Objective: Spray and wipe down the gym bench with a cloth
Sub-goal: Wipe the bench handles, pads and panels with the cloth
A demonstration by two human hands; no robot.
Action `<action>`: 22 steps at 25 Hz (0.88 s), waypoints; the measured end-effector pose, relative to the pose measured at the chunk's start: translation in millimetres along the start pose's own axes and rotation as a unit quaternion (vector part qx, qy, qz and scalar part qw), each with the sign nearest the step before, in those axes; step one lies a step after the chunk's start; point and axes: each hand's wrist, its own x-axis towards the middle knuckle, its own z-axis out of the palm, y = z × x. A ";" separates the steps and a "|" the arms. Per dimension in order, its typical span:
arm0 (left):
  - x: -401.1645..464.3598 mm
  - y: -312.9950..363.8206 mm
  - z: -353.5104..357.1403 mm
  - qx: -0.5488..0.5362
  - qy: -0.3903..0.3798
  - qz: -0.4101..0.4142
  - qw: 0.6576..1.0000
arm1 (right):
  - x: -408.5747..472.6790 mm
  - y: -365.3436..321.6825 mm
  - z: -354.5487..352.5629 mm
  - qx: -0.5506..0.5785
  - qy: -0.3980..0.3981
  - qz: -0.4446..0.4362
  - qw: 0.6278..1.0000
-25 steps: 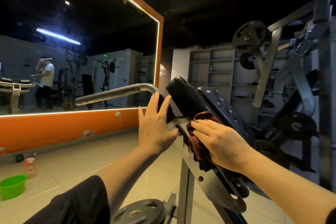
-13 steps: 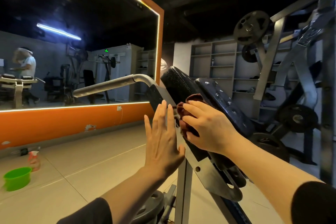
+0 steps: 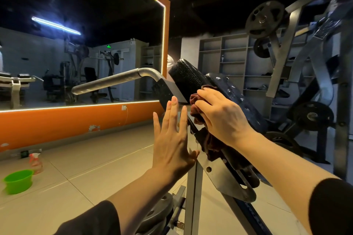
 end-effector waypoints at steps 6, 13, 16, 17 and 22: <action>-0.8 -1.2 -1.5 0.013 0.004 0.005 1.000 | -22.0 -1.8 1.7 0.020 -0.010 -0.032 0.999; -4.3 5.2 -14.5 -0.025 0.020 0.025 0.999 | -84.1 10.3 -22.3 0.008 -0.074 -0.134 0.988; -12.8 22.9 -17.4 -0.023 -0.005 0.102 0.994 | -94.7 12.9 -29.5 0.003 -0.081 -0.157 0.984; -14.8 28.9 -17.4 -0.024 -0.029 0.110 0.993 | -88.2 12.6 -29.7 0.004 -0.078 -0.145 0.986; -10.2 39.9 -13.8 -0.128 -0.094 0.029 0.987 | -18.9 6.6 -19.2 -0.003 -0.080 -0.049 0.996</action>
